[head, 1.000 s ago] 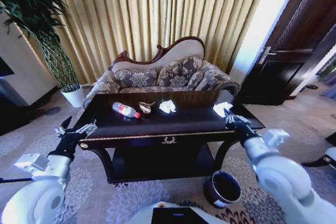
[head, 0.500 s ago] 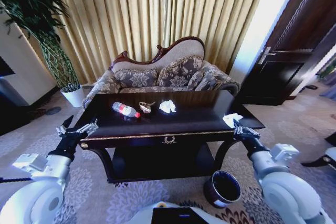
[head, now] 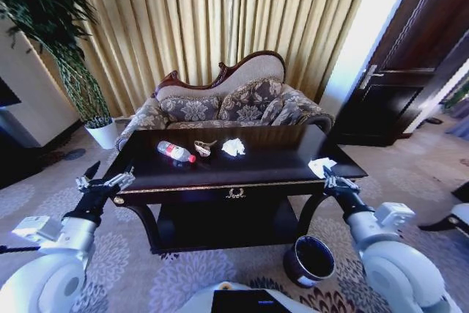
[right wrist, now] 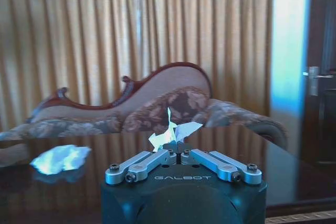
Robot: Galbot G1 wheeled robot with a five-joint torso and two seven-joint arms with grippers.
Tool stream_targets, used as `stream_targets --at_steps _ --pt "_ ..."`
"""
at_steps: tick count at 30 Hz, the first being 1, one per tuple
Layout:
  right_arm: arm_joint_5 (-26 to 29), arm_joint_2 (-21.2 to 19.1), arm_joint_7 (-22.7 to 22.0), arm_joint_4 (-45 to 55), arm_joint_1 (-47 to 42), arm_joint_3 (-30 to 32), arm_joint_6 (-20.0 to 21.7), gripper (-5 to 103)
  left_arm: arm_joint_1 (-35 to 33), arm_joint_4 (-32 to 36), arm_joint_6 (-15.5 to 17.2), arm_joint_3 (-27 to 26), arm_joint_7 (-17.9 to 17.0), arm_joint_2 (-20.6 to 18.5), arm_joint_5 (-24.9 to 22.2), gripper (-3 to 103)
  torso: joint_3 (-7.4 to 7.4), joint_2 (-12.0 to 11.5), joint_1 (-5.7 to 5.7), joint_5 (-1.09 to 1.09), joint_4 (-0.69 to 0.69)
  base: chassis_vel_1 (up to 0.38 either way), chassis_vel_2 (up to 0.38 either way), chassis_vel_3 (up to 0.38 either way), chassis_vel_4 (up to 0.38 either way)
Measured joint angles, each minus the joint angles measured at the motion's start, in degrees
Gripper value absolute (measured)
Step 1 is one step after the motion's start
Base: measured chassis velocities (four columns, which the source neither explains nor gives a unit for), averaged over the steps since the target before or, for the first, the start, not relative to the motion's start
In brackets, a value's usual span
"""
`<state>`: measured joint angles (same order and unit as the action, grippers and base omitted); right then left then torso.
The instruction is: Move to the front of the table and place the trash on the table into the trash bin.
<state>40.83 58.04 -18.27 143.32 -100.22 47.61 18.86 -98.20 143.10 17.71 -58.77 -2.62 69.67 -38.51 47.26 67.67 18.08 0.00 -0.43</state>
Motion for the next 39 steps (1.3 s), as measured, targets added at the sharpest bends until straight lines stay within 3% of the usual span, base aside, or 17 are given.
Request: stream_targets --at_steps 5,23,32,39 --pt "-0.3 -1.6 2.3 0.0 0.6 -1.6 -1.0 0 -0.4 0.1 0.0 -0.1 0.2 0.0 -0.3 100 0.0 0.0 0.0 0.0 0.0 0.072 -0.068 -0.048 0.068" --pt "-0.4 -3.1 3.1 -0.1 1.7 -3.3 -1.4 0 -0.7 0.2 0.2 0.0 0.2 -0.1 -0.2 100 0.0 0.0 0.0 0.0 0.0 0.075 -0.075 -0.083 0.071" --pt "3.1 -8.7 4.7 -1.4 2.5 1.7 -2.1 0 -0.8 0.2 0.2 -0.4 0.2 -0.3 -0.3 100 0.0 0.0 0.0 0.0 0.0 0.07 -0.08 -0.078 0.087" --pt "3.9 -9.5 5.2 -2.2 2.3 2.6 -2.4 0 -0.8 0.1 0.2 -0.6 0.3 -0.3 -0.5 100 0.0 0.0 0.0 0.01 0.0 0.073 -0.077 -0.073 0.081"
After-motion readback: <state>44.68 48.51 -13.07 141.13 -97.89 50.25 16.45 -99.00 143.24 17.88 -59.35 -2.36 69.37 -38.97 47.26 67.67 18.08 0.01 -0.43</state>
